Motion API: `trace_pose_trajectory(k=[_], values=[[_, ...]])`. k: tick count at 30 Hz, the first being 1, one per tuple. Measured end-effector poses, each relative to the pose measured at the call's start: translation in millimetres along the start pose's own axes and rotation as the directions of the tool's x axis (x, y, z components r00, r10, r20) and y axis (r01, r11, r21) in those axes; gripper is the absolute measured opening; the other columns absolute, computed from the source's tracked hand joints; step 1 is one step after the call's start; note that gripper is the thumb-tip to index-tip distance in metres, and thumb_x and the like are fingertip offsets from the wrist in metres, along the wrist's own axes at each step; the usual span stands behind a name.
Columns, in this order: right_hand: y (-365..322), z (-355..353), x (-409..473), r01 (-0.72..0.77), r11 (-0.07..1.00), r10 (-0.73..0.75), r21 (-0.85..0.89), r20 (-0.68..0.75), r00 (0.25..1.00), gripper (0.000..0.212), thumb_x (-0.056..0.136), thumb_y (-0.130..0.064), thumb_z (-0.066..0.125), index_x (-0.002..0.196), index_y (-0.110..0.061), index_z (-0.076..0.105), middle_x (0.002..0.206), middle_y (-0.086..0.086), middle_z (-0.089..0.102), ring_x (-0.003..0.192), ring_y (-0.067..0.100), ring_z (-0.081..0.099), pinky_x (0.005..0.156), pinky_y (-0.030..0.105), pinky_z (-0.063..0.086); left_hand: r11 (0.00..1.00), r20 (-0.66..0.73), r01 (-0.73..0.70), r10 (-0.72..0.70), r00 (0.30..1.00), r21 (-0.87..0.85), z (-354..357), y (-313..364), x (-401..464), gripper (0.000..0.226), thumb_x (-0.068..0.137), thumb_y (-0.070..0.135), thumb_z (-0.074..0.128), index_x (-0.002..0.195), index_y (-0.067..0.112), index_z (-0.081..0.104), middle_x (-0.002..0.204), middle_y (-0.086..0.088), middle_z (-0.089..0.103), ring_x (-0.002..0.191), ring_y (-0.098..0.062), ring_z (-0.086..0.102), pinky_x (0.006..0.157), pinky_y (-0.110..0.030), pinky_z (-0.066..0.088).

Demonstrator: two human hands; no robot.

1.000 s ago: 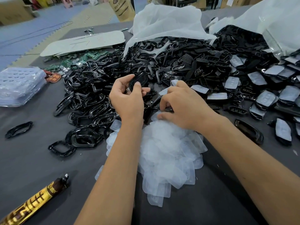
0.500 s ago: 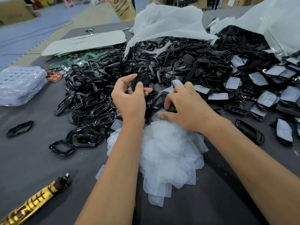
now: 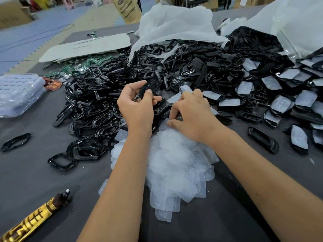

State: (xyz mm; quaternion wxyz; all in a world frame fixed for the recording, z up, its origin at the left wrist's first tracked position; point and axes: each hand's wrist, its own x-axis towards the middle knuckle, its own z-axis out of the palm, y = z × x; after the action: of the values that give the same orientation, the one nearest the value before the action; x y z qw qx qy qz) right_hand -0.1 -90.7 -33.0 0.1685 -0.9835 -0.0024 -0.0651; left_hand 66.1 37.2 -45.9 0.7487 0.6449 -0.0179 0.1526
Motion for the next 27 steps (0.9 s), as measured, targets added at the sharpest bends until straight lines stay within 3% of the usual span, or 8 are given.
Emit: trace_pose_trajectory(k=[5,7,9,12,16,19,24,27], values=[[10.8,-2.4,-0.2,0.054,0.926,0.020,0.373,-0.192,0.981,0.015,0.098,-0.020,0.069,0.087,-0.019,0.059,0.082,-0.009,0.059,0.091,0.020,0.057,0.085,0.045,0.048,1.000,0.010,-0.007,0.007,1.000,0.005,-0.8,0.7,-0.7,0.020,0.093,-0.008,0.062,0.108,0.004,0.068,0.114,-0.023,0.066,0.064,-0.023,0.076,0.059,-0.022,0.053],[18.4,-6.6,-2.3,0.095,0.760,0.096,0.643,-0.255,0.962,0.013,0.101,-0.011,0.063,0.090,-0.013,0.056,0.083,0.004,0.065,0.080,0.019,0.065,0.079,0.047,0.057,1.000,0.031,-0.007,0.006,0.999,0.010,-0.7,1.0,-1.5,0.021,0.093,-0.008,0.062,0.108,0.004,0.068,0.113,-0.020,0.066,0.065,-0.023,0.076,0.060,-0.022,0.053],[24.9,-8.3,-3.7,0.106,0.494,0.186,0.863,-0.223,0.957,0.012,0.103,-0.006,0.059,0.093,-0.011,0.054,0.089,0.016,0.071,0.086,0.023,0.074,0.074,0.043,0.063,1.000,0.066,0.000,-0.001,0.998,0.007,-0.5,1.6,-2.1,0.021,0.092,-0.008,0.063,0.108,0.004,0.068,0.107,-0.015,0.066,0.065,-0.023,0.076,0.059,-0.022,0.053],[35.0,-4.9,-4.9,0.085,0.268,0.276,0.960,-0.161,0.948,0.012,0.101,0.001,0.060,0.097,-0.008,0.053,0.081,0.005,0.075,0.080,0.025,0.076,0.068,0.032,0.061,1.000,0.136,0.004,-0.005,0.991,0.007,0.0,2.5,-3.5,0.021,0.091,-0.008,0.063,0.106,0.005,0.069,0.097,-0.009,0.068,0.065,-0.024,0.076,0.058,-0.021,0.053],[40.9,-1.1,-3.8,0.047,0.257,0.340,0.965,-0.136,0.931,0.024,0.091,0.006,0.072,0.107,-0.007,0.060,0.088,0.009,0.068,0.074,0.015,0.065,0.066,0.023,0.054,0.998,0.238,-0.015,0.003,0.971,0.053,1.2,1.8,-6.4,0.022,0.089,-0.005,0.064,0.103,0.011,0.071,0.092,-0.009,0.073,0.066,-0.025,0.076,0.059,-0.024,0.056],[39.3,-0.9,-4.8,0.055,0.317,0.326,0.947,-0.163,0.931,0.017,0.090,0.003,0.075,0.104,-0.004,0.067,0.090,0.013,0.068,0.074,0.012,0.063,0.064,0.019,0.051,0.996,0.273,-0.036,0.013,0.962,0.081,1.4,1.6,-7.0,0.022,0.088,-0.003,0.065,0.102,0.012,0.072,0.093,-0.011,0.074,0.065,-0.025,0.076,0.059,-0.025,0.055],[36.5,0.3,-7.7,0.092,0.264,0.295,0.960,-0.171,0.940,0.007,0.099,0.000,0.064,0.104,0.002,0.060,0.095,0.019,0.076,0.084,0.027,0.075,0.069,0.031,0.061,0.998,0.292,-0.029,0.012,0.956,0.053,1.5,6.5,-5.2,0.022,0.088,-0.003,0.066,0.103,0.011,0.073,0.092,-0.016,0.073,0.064,-0.024,0.076,0.059,-0.023,0.054],[37.8,2.6,-7.0,0.110,0.300,0.292,0.948,-0.201,0.935,0.009,0.098,0.000,0.066,0.104,0.004,0.061,0.091,0.019,0.076,0.074,0.023,0.073,0.066,0.029,0.059,0.998,0.333,-0.003,-0.016,0.943,0.058,1.6,7.0,-7.4,0.023,0.088,-0.006,0.065,0.102,0.010,0.073,0.083,-0.010,0.075,0.063,-0.022,0.075,0.058,-0.021,0.054]])
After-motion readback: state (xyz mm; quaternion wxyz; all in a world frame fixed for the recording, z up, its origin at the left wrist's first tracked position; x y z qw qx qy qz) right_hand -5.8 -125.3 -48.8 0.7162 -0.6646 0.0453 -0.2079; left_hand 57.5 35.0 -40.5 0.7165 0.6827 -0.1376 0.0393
